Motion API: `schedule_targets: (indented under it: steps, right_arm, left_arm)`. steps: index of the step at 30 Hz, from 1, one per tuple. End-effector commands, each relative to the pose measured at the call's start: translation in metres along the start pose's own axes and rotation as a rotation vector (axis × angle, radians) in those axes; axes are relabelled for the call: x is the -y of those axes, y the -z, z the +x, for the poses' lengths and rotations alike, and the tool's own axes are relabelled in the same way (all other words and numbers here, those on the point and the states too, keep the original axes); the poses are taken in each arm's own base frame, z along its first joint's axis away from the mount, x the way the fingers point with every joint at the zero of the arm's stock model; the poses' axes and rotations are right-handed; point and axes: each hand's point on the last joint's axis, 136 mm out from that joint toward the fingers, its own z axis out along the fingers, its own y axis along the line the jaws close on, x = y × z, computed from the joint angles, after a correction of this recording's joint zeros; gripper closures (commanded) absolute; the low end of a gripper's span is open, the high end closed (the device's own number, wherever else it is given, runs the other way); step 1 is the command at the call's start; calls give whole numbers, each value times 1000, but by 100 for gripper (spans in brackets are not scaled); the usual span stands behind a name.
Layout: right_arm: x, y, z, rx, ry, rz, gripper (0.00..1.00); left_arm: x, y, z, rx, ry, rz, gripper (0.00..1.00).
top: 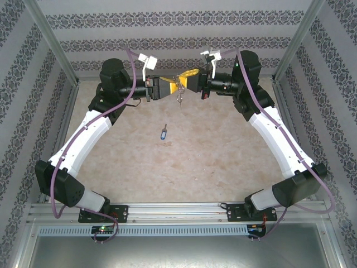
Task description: Put the keys on the keyring
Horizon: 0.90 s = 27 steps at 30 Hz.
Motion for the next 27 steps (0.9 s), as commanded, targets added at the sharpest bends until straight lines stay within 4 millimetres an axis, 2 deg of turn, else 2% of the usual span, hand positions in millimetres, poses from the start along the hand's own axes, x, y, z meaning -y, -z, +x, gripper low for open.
schedule_targets:
  steps: [1,5,9,11,14,18,20,27]
  right_arm:
    - [-6,5,-11,34,41,-4,100]
    - [-8,6,-14,41,49,-9,100]
    - [-9,5,-18,51,54,-14,100]
    - [-10,5,-19,57,55,-16,100]
    - [-12,5,-24,64,57,-28,100]
    - [-14,5,-27,67,63,-38,100]
    - [-15,5,-28,67,65,-45,100]
    - [-22,5,-27,59,68,-74,100]
  left_arm:
    - [25,-1,-6,-5,-52,63,66]
    - [25,0,-6,-1,-60,54,62]
    - [23,8,-9,5,-74,16,89]
    - [25,12,-10,4,-82,12,93]
    - [31,17,-11,-12,-98,7,92]
    - [42,21,-21,4,-147,-3,79]
    - [45,21,-28,19,-163,-5,76]
    - [41,18,-32,26,-160,-1,79]
